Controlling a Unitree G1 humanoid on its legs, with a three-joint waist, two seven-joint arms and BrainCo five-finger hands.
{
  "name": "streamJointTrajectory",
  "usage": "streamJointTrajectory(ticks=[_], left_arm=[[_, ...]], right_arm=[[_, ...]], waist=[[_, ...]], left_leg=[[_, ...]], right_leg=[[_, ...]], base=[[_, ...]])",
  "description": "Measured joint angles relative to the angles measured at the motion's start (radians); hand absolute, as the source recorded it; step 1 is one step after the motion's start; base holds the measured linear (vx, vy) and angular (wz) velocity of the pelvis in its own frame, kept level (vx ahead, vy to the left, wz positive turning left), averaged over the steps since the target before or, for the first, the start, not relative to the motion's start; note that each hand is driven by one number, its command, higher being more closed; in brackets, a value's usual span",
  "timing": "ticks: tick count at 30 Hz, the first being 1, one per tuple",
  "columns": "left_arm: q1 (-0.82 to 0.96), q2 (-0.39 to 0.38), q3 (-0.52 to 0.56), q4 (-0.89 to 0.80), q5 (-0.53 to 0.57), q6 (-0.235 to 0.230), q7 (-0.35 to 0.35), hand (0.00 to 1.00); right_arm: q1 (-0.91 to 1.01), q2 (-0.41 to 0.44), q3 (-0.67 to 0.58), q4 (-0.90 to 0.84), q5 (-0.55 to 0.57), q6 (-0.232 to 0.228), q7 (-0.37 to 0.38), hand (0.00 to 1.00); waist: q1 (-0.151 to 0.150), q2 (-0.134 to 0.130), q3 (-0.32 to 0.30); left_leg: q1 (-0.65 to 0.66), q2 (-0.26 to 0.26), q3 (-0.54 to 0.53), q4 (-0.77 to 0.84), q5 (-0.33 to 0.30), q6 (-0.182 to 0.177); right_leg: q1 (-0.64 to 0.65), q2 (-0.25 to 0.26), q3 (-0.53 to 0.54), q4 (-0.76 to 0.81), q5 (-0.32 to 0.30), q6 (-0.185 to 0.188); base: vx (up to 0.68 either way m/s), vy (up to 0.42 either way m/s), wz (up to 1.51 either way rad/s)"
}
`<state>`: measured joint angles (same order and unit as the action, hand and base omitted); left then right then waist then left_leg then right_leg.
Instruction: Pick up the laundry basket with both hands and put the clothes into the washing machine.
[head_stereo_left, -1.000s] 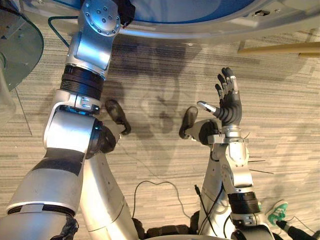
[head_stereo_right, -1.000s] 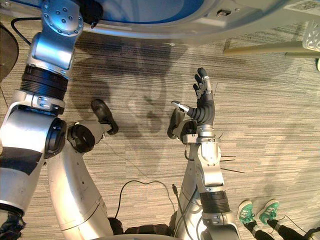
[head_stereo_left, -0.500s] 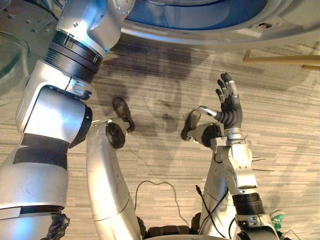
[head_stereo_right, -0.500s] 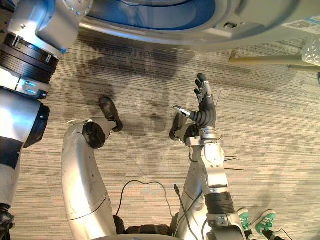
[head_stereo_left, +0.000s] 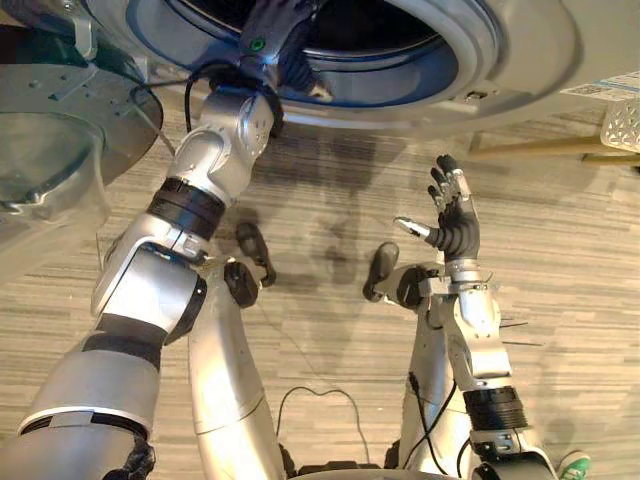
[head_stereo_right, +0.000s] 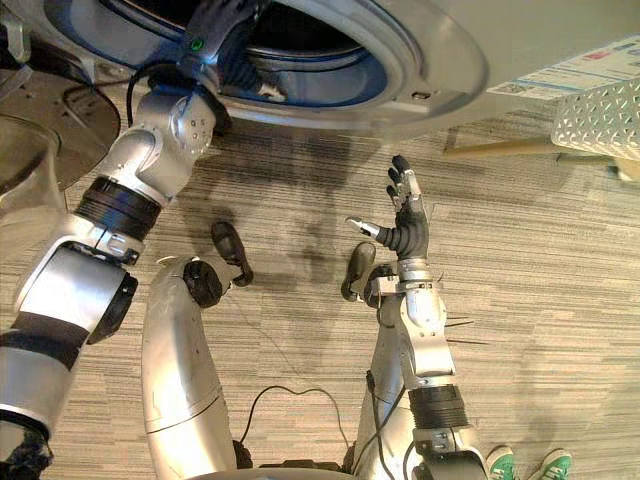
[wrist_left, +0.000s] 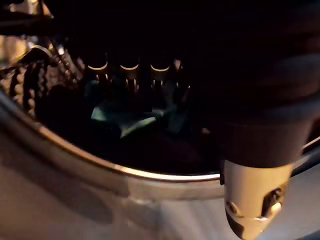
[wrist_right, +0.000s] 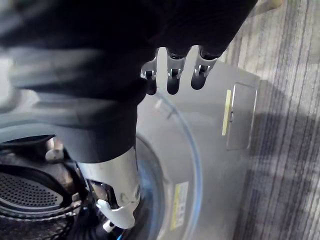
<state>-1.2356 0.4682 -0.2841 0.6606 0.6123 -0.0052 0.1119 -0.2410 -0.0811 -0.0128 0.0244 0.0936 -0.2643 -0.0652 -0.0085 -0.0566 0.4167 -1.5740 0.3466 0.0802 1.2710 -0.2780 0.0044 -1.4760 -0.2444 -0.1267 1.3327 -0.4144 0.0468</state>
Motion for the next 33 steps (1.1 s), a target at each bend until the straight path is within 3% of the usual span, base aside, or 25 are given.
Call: streamJointTrajectory(ticks=[3,7,9,13,16,21,24,25,30,33], left_arm=[[0.082,-0.032,0.156,-0.099,-0.144,0.001,0.054,0.0],[0.321,-0.138,0.235,-0.249,-0.272,-0.007,0.142,0.0],[0.536,-0.245,0.248,-0.332,-0.342,-0.042,0.179,0.0],[0.82,-0.359,0.244,-0.372,-0.43,-0.081,0.181,0.0],[1.038,-0.432,0.236,-0.374,-0.543,-0.121,0.162,0.0],[1.203,-0.446,0.236,-0.269,-0.652,-0.147,0.101,0.0],[1.27,-0.444,0.248,-0.148,-0.684,-0.158,0.06,0.0],[1.282,-0.442,0.258,-0.047,-0.684,-0.157,0.042,0.0],[1.285,-0.409,0.272,0.179,-0.655,-0.152,0.006,0.0],[1.302,-0.393,0.3,0.242,-0.629,-0.145,-0.003,0.0]], right_arm=[[0.003,0.025,-0.01,0.014,-0.026,0.001,-0.016,0.0],[0.018,0.044,-0.013,0.077,-0.057,0.011,-0.049,0.0],[0.054,0.053,-0.027,0.095,-0.068,0.014,-0.068,0.0],[0.113,0.057,-0.03,0.168,-0.067,0.028,-0.069,0.0],[0.214,0.055,-0.031,0.255,-0.067,0.058,-0.07,0.0],[0.318,0.054,-0.03,0.365,-0.064,0.079,-0.07,0.0],[0.357,0.054,-0.031,0.454,-0.064,0.085,-0.067,0.0],[0.349,0.048,-0.032,0.544,-0.064,0.087,-0.065,0.0],[0.311,0.032,-0.07,0.782,-0.065,0.105,-0.061,0.0],[0.312,0.03,-0.098,0.839,-0.065,0.116,-0.06,0.0]], waist=[[-0.002,0.0,0.0],[0.011,0.0,0.0],[0.026,0.001,-0.001],[0.03,0.002,-0.005],[0.032,0.016,-0.056],[0.031,0.027,-0.149],[0.027,0.032,-0.217],[0.027,0.041,-0.249],[0.023,0.058,-0.281],[0.022,0.054,-0.304]], left_leg=[[0.015,0.0,0.0,0.006,0.0,0.0],[0.107,-0.002,0.004,-0.009,-0.008,-0.01],[0.209,-0.009,0.01,-0.052,-0.017,-0.024],[0.42,-0.036,0.028,-0.184,0.006,-0.058],[0.643,-0.065,0.039,-0.349,0.046,-0.071],[0.918,-0.092,0.075,-0.59,0.101,-0.086],[1.07,-0.12,0.101,-0.769,0.151,-0.088],[1.136,-0.134,0.11,-0.865,0.187,-0.088],[1.339,-0.183,0.15,-1.195,0.33,-0.086],[1.431,-0.205,0.17,-1.272,0.346,-0.087]], right_leg=[[0.011,-0.001,0.004,0.012,-0.004,-0.005],[0.098,-0.005,0.008,0.007,-0.021,-0.003],[0.198,-0.013,-0.001,-0.024,-0.032,-0.008],[0.403,-0.022,-0.029,-0.133,-0.03,-0.008],[0.643,-0.02,-0.087,-0.291,-0.012,-0.003],[0.926,-0.008,-0.151,-0.533,0.04,0.016],[1.074,0.006,-0.175,-0.715,0.099,0.035],[1.138,0.022,-0.181,-0.825,0.144,0.044],[1.332,0.075,-0.203,-1.17,0.306,0.063],[1.423,0.085,-0.201,-1.266,0.344,0.072]], base=[[0.01,-0.035,0.03],[0.01,-0.052,0.1],[0.04,-0.076,0.17],[0.07,-0.092,0.25],[0.15,-0.071,0.26],[0.19,-0.035,0.18],[0.18,-0.002,0.05],[0.18,0.034,-0.03],[0.17,0.042,-0.07],[0.09,0.046,-0.1]])
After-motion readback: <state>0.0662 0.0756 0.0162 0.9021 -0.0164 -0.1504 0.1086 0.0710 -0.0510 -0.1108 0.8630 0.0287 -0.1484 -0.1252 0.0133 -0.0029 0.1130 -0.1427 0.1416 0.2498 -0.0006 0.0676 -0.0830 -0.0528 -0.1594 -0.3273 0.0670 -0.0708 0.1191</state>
